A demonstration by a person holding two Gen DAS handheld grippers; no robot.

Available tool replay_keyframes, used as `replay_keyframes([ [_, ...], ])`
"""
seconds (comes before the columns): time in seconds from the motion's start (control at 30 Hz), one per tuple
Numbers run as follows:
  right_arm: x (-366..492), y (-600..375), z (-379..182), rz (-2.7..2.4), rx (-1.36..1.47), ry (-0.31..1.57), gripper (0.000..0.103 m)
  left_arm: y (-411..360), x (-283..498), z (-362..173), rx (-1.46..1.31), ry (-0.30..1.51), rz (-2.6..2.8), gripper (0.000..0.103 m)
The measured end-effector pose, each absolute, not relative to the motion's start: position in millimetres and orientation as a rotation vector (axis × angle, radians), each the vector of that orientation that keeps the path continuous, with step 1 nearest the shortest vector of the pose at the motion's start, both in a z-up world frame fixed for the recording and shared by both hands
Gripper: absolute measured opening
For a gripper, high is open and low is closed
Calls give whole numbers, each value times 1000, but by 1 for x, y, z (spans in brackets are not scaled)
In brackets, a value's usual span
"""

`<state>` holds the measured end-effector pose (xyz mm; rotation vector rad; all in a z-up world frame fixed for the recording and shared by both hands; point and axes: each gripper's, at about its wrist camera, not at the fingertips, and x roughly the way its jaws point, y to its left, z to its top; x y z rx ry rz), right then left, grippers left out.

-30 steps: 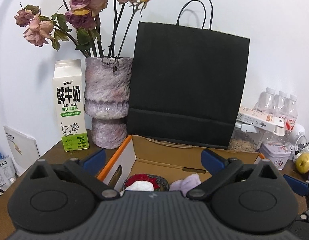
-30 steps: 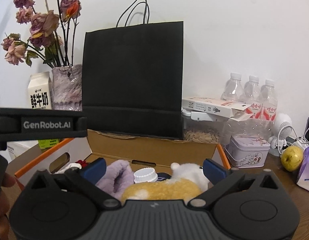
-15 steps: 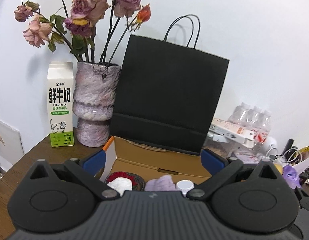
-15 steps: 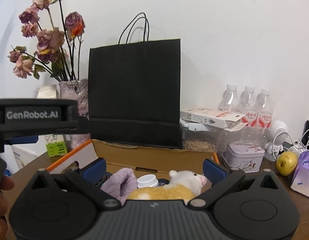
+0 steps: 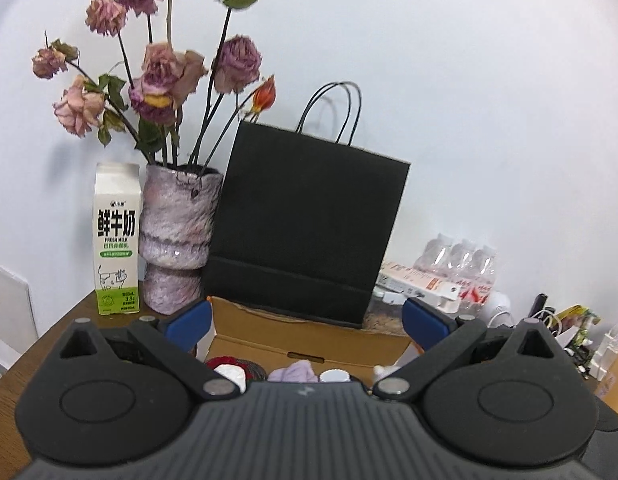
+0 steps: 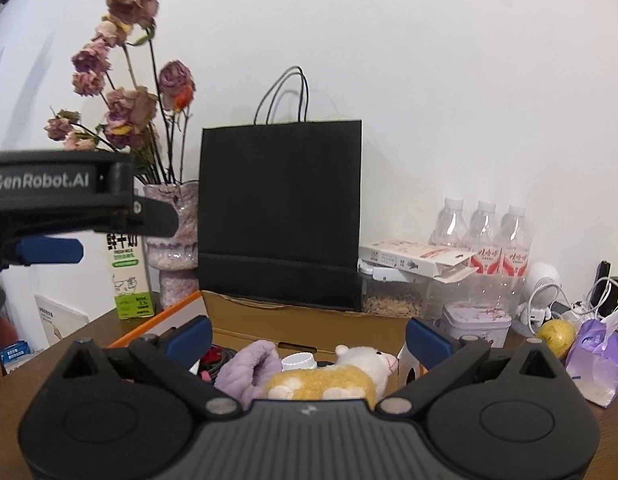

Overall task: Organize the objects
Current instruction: 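Withdraw both tools from the box toward the clear bag and wooden block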

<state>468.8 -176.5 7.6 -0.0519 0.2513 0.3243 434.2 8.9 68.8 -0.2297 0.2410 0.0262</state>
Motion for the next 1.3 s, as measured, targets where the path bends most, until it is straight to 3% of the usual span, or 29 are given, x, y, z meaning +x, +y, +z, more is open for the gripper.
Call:
replay_keyframes([
  [1.3, 310, -173, 29, 384, -86, 267, 103, 38, 273, 87, -168, 239, 78, 103],
])
